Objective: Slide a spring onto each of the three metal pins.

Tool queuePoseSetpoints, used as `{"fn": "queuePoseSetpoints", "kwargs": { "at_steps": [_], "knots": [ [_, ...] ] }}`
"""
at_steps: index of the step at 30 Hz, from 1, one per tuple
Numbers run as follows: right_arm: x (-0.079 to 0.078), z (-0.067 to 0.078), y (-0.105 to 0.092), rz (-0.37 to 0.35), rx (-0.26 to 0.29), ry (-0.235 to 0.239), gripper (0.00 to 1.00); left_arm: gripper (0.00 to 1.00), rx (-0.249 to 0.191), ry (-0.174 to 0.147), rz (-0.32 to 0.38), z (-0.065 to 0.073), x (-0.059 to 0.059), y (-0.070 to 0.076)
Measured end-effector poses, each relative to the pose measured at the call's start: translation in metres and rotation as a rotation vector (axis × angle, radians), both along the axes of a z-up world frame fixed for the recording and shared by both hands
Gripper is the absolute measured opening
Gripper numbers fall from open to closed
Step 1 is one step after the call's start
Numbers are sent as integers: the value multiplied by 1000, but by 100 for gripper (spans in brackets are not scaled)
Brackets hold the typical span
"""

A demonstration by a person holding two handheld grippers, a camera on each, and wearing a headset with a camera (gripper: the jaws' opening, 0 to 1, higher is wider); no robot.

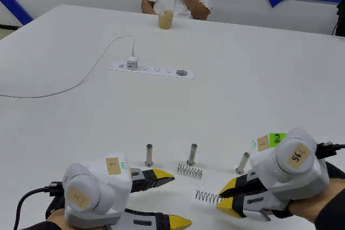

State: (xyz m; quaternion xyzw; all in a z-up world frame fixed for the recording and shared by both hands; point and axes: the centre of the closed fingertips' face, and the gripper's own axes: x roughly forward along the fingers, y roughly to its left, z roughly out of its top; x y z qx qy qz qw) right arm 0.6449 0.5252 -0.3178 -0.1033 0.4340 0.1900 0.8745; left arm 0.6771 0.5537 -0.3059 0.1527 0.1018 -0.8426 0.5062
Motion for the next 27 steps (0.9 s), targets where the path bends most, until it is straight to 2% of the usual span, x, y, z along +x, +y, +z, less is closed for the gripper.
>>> {"fn": "queuePoseSetpoints", "kwargs": {
  "at_steps": [18, 24, 27],
  "knots": [
    [0, 4, 22, 110, -18, 22, 12, 21, -17, -80, -111, -2, -18, 1],
    [0, 5, 25, 132, -28, 27, 12, 15, -22, -98, -136, -2, -22, 3],
    [-2, 5, 26, 143, -33, 34, 12, 13, -25, -118, -143, -3, -23, 4]
  ]
}}
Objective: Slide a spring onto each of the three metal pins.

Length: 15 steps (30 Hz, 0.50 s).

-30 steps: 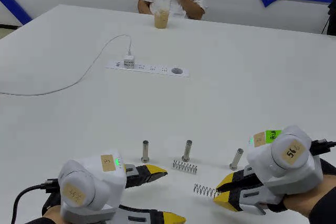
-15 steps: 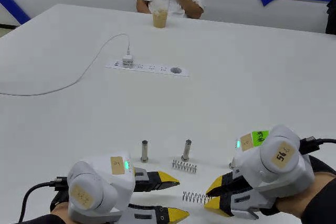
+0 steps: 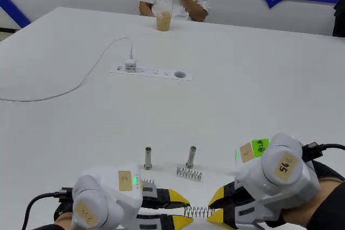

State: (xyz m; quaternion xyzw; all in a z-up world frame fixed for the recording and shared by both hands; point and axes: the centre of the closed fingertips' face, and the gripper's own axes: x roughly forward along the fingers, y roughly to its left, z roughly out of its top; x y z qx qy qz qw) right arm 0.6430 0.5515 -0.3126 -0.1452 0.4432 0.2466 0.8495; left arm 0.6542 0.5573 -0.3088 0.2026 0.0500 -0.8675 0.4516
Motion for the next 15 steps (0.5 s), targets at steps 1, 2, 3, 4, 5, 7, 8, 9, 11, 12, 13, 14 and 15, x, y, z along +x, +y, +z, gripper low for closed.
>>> {"fn": "queuePoseSetpoints", "kwargs": {
  "at_steps": [1, 2, 3, 4, 5, 7, 8, 9, 11, 12, 13, 14, 15],
  "knots": [
    [0, 1, 0, 2, 0, 0, 12, 12, -1, -3, -3, 0, 0, 0],
    [0, 1, 1, 3, 1, 0, 12, 12, 0, -5, -4, 0, 0, 0],
    [0, 3, 1, 4, 3, -2, 12, 12, 0, -9, -6, -1, 0, 1],
    [0, 4, 2, 4, 6, -4, 12, 12, 0, -11, -6, -1, 0, 1],
    [0, 7, 3, 3, 13, -8, 12, 12, 1, -11, -7, -1, 0, 1],
    [1, 10, 3, 1, 20, -16, 12, 12, 2, -11, -5, -1, 0, 1],
    [1, 12, 4, 0, 23, -23, 12, 12, 2, -9, -4, -1, 1, 1],
    [2, 14, 4, 0, 26, -26, 12, 12, 2, -8, -3, -1, 1, 1],
    [3, 18, 6, -2, 35, -36, 12, 12, 2, -9, -4, -1, 1, 1],
    [3, 19, 6, -2, 37, -40, 12, 12, 2, -8, -5, -1, 1, 0],
    [4, 22, 7, -1, 37, -46, 11, 12, 2, -8, -6, -1, 0, 0],
    [5, 23, 8, 1, 37, -51, 11, 12, 2, -8, -6, -1, 0, 0],
    [6, 25, 9, 2, 37, -55, 11, 12, 2, -6, -6, -1, 0, 0]
  ]
}}
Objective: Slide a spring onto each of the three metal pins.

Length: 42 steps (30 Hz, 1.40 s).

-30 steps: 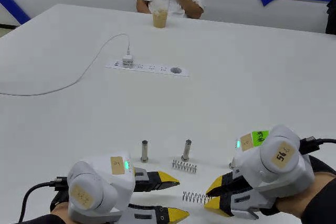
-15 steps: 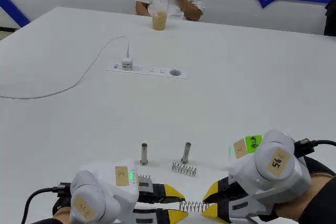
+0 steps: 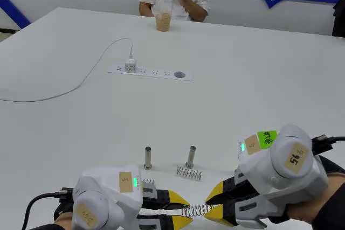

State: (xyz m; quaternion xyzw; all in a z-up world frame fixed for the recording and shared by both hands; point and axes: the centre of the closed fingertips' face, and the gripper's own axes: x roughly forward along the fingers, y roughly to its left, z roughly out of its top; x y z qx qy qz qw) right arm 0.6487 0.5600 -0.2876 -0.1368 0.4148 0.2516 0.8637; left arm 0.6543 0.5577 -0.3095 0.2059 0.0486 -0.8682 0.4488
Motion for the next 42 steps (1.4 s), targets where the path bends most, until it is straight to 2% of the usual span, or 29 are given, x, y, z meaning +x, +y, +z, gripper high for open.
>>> {"fn": "queuePoseSetpoints", "kwargs": {
  "at_steps": [14, 22, 28, 42],
  "knots": [
    [10, 12, 8, 19, -2, -45, 11, 11, -4, 5, 1, 1, -1, -1],
    [11, 13, 8, 22, -9, -38, 12, 11, -10, 5, -2, 1, -2, -3],
    [8, 8, 7, 9, -8, -11, 14, 10, -15, 16, 1, 3, -3, -3],
    [7, 7, 7, 15, -15, -10, 12, 11, -21, 7, 6, 3, -3, -4]
  ]
}}
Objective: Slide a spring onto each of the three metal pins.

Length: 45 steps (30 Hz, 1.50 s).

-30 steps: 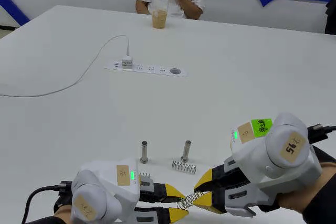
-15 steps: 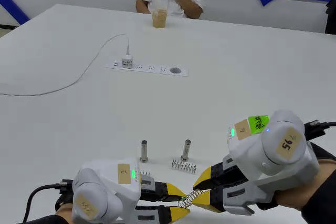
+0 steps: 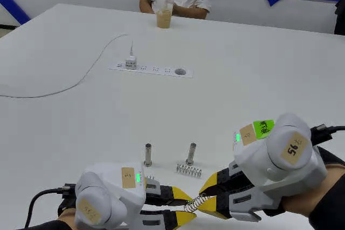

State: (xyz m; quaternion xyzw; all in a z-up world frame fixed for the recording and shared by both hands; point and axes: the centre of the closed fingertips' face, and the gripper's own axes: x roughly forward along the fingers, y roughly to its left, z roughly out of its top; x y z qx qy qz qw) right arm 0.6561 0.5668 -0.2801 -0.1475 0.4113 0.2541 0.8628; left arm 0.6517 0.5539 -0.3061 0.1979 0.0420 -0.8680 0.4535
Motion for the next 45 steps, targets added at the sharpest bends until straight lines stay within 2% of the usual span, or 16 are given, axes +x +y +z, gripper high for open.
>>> {"fn": "queuePoseSetpoints", "kwargs": {
  "at_steps": [4, 12, 22, 31, 45],
  "knots": [
    [-1, -1, -2, -2, -7, 5, 12, 21, 0, 9, 14, 2, 2, -1],
    [-5, 3, -13, -22, -22, 10, 12, 25, -3, 27, 29, 7, 3, 1],
    [-10, 10, -33, -61, -46, 23, 12, 36, -7, 43, 73, 12, 12, 6],
    [-15, 20, -56, -114, -71, 29, 12, 44, -8, 56, 137, 12, 31, 13],
    [-24, 23, -77, -162, -91, 56, 12, 52, -5, 77, 252, 10, 66, 25]
  ]
}}
